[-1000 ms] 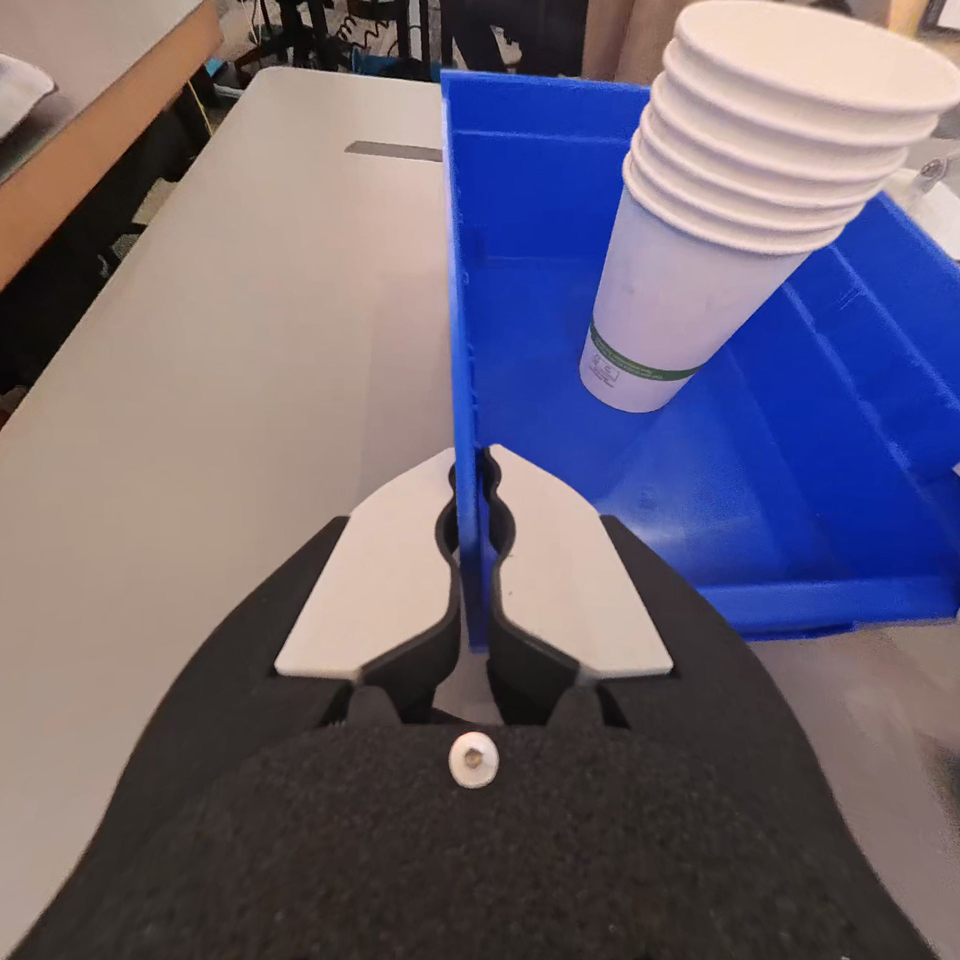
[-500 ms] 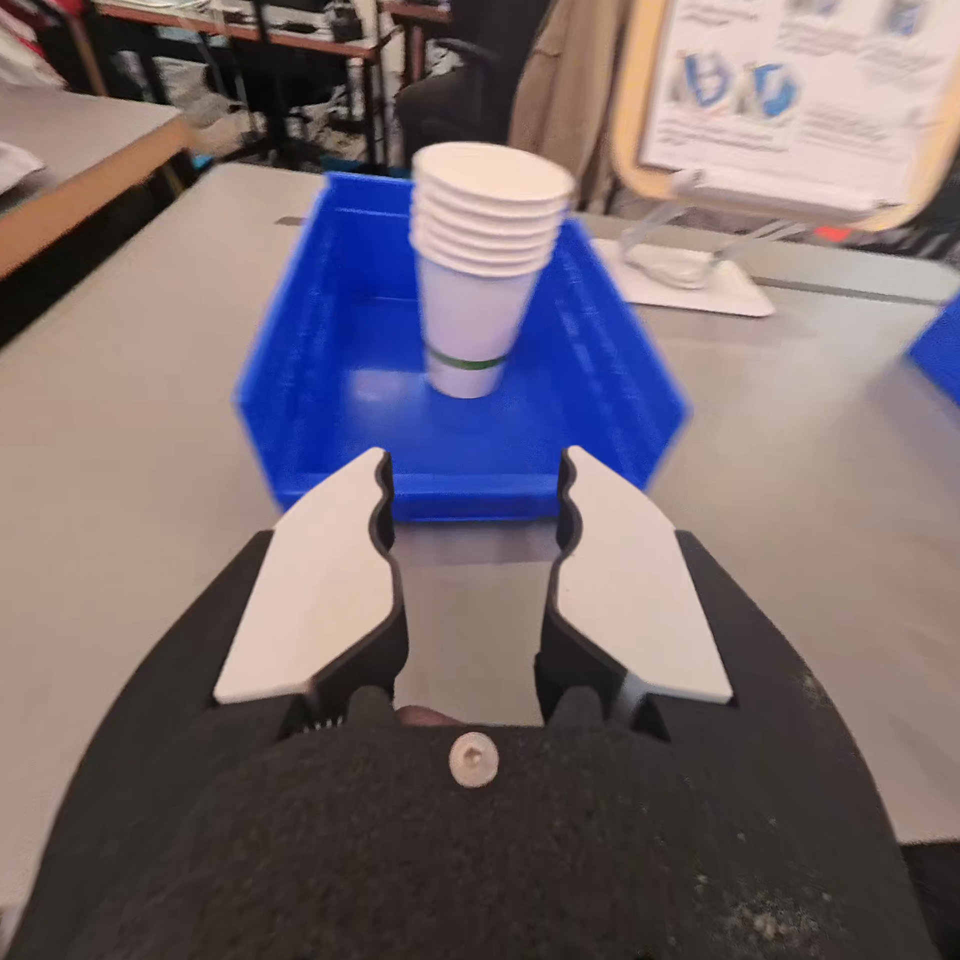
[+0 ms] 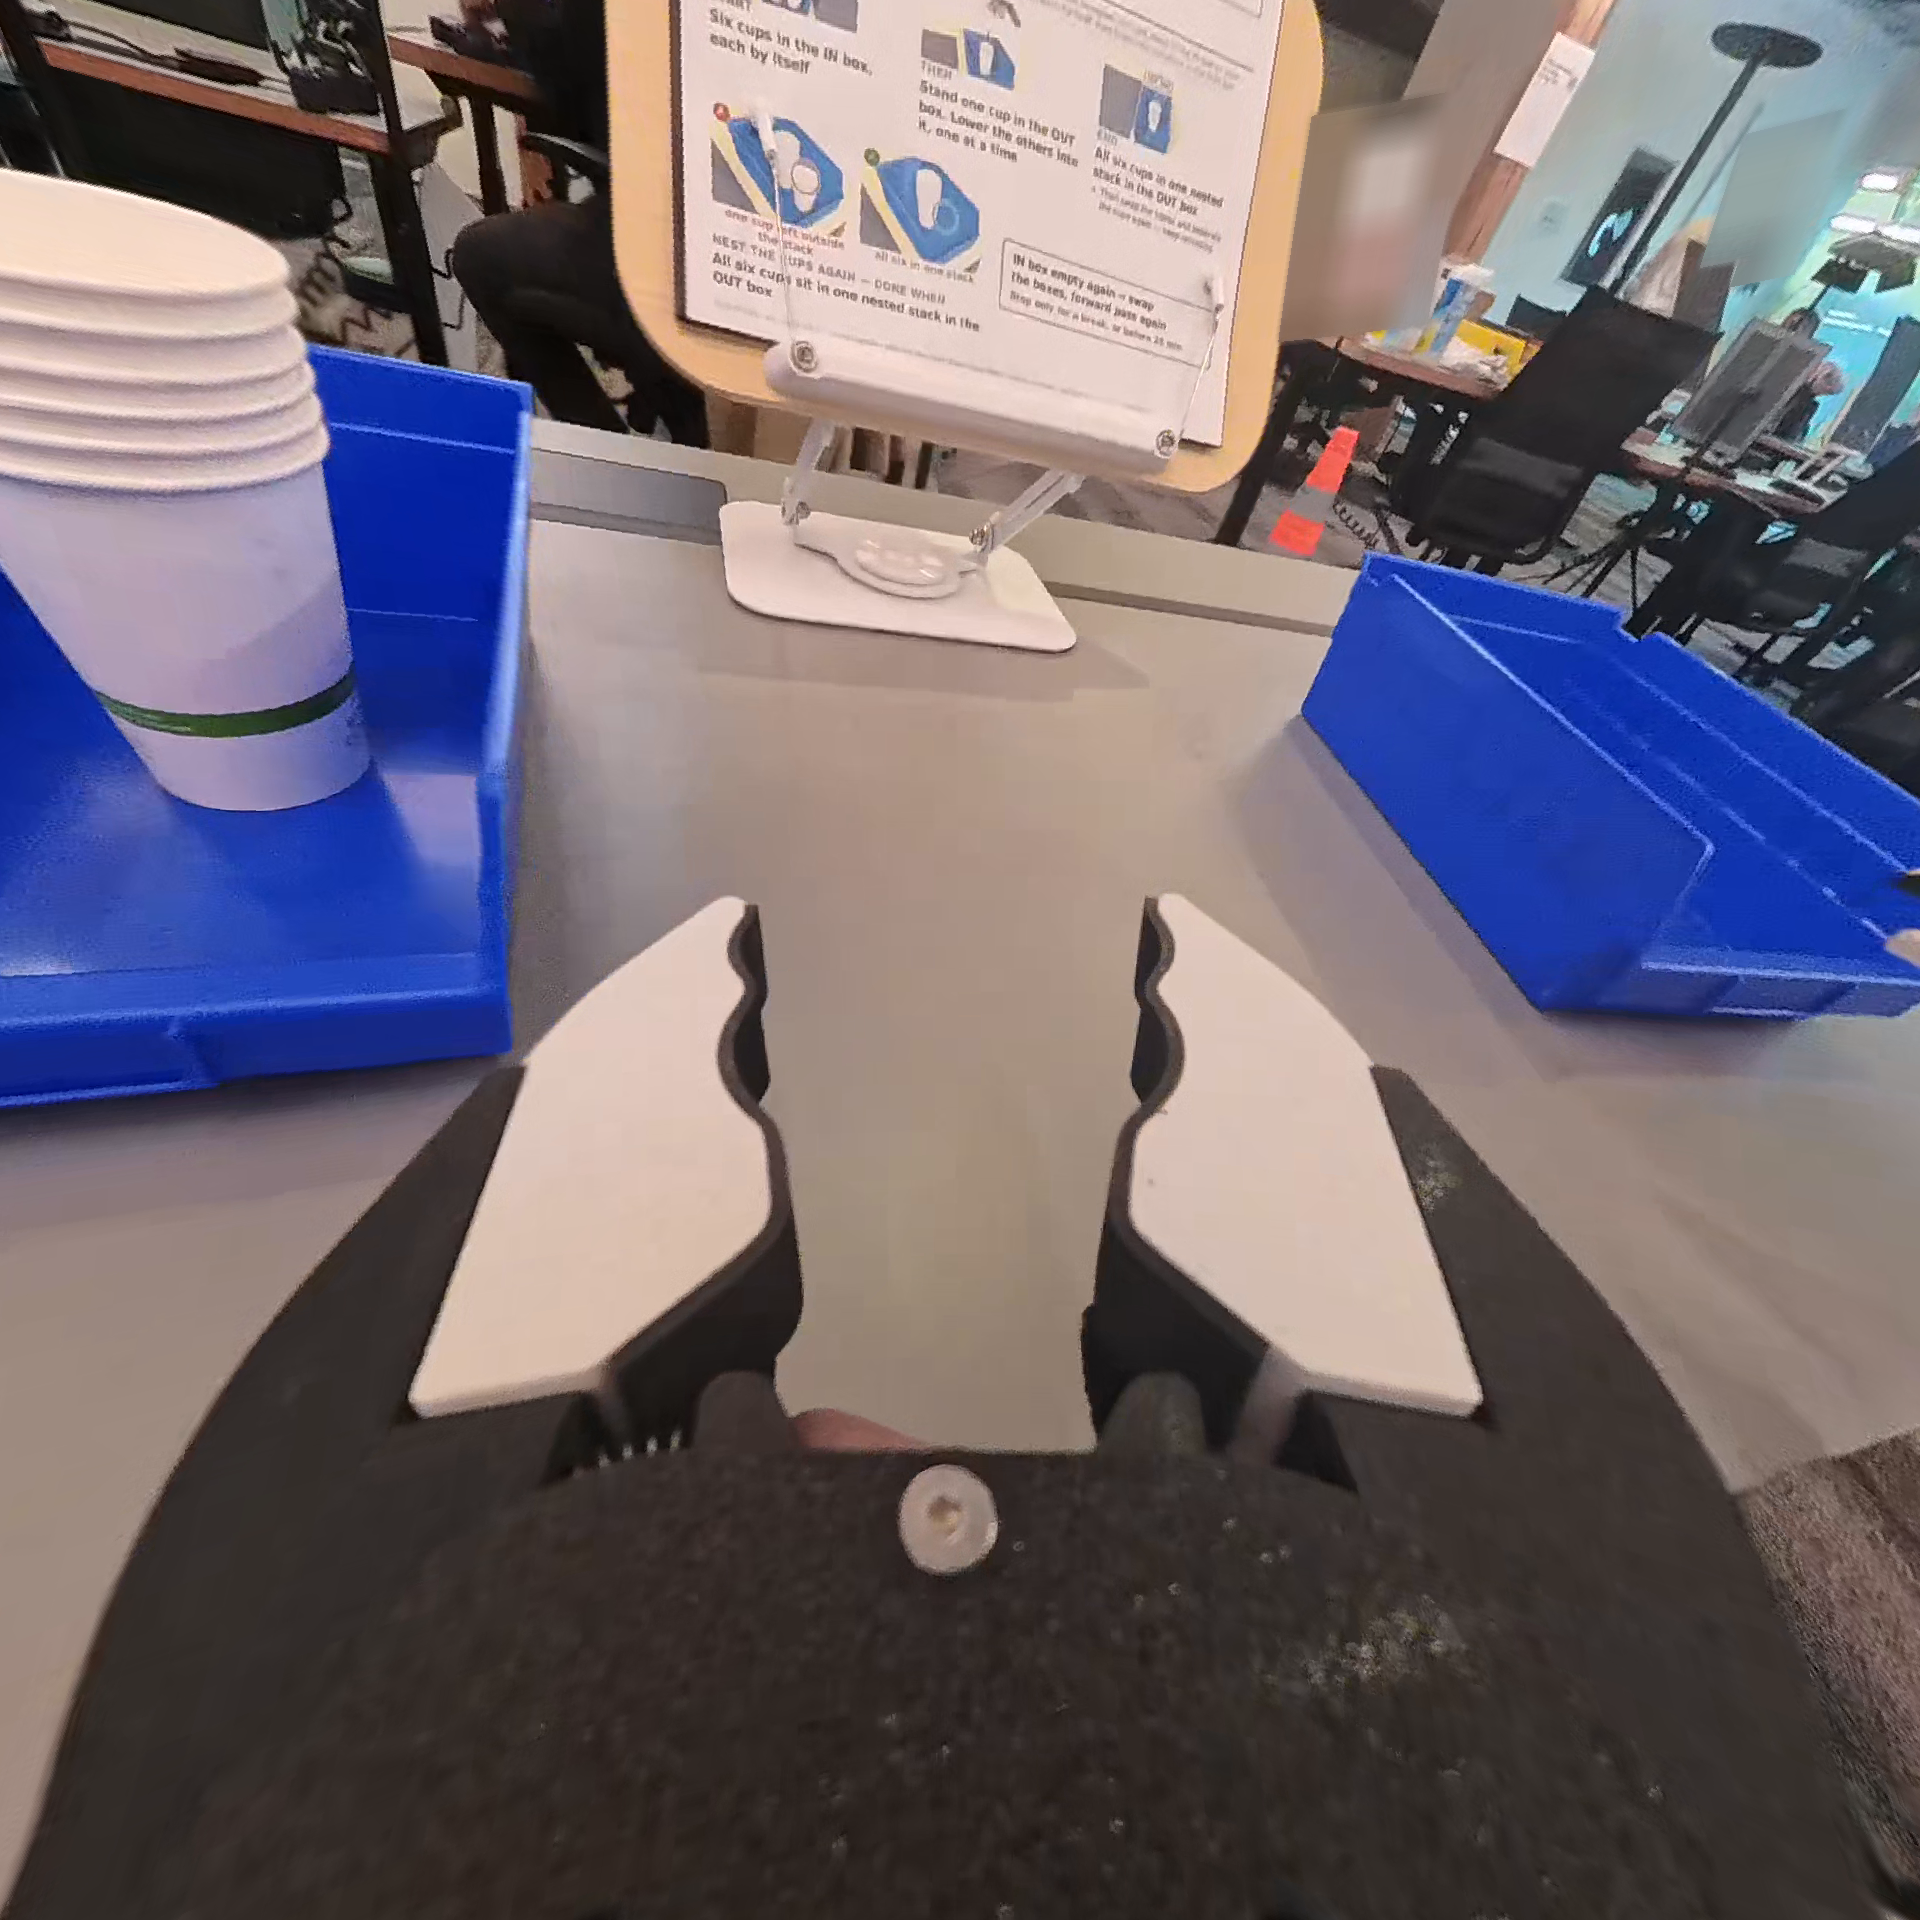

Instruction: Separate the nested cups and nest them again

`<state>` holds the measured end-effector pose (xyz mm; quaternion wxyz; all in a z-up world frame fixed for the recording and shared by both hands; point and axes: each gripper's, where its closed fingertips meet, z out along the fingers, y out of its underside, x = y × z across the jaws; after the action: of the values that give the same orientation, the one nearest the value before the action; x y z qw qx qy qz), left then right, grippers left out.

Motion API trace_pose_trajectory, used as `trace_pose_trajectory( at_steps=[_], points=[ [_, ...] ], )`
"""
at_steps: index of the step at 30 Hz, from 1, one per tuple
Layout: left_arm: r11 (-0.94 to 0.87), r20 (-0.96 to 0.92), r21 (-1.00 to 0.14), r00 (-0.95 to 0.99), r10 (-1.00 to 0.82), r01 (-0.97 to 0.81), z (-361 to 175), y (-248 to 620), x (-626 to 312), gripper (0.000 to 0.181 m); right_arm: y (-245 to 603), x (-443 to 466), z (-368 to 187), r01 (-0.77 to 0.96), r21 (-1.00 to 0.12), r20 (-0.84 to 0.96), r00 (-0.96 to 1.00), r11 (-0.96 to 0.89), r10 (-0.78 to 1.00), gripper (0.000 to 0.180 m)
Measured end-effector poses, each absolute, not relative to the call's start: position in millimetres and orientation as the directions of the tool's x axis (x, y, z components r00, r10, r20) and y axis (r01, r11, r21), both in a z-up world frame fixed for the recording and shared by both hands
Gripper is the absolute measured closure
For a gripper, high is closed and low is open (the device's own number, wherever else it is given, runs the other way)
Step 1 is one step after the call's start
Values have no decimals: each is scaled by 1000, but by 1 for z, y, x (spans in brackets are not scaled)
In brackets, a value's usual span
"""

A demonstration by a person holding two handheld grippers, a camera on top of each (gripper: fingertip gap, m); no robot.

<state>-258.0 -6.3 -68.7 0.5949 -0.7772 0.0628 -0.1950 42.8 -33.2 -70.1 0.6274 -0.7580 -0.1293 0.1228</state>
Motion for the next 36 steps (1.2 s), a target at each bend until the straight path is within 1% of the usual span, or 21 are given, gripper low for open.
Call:
trace_pose_trajectory(
  at_steps=[3, 8, 12, 16, 22, 25, 27, 29, 31, 33, 36],
  points=[
    [-266, 203, -957, 926, -317, 119, -68, -1, -248, 113, -30, 38, -70, -14, -984, -80, 926, -178, 370, 121],
    [-277, 201, -956, 909, -365, 100, -71, -1, -235, 111, -23, 23, -64, -100, -972, -190, 867, -213, 461, 117],
    [-264, 161, -962, 924, -346, 69, -74, -2, -249, 107, -17, 23, -65, -87, -972, -181, 866, -217, 466, 118],
    [-225, 141, -971, 945, -296, 74, -70, -5, -276, 106, -21, 15, -65, -107, -970, -203, 854, -218, 480, 123],
    [-225, 147, -969, 965, -217, 97, -68, 6, -331, 95, -34, -10, -79, -47, -970, -172, 824, -238, 539, 124],
    [-164, 42, -986, 986, -163, 15, -56, 31, -369, 93, -38, -18, -82, -25, -972, -153, 819, -232, 553, 125],
    [-160, -41, -985, 990, -137, -63, -52, 54, -391, 92, -40, -24, -83, -31, -970, -166, 808, -240, 566, 126],
    [-209, -110, -968, 986, -125, -135, -59, 81, -408, 92, -42, -28, -80, -41, -969, -179, 796, -243, 578, 126],
    [-354, -149, -917, 981, -127, -185, -80, 106, -423, 88, -42, -29, -77, -43, -971, -176, 794, -235, 582, 127],
    [-448, -104, -880, 985, -136, -155, -97, 126, -431, 91, -43, -29, -76, -33, -973, -165, 796, -231, 582, 128],
    [-489, -2, -869, 990, -140, -71, -105, 154, -435, 90, -42, -26, -77, -24, -971, -160, 801, -236, 577, 128]
  ],
)
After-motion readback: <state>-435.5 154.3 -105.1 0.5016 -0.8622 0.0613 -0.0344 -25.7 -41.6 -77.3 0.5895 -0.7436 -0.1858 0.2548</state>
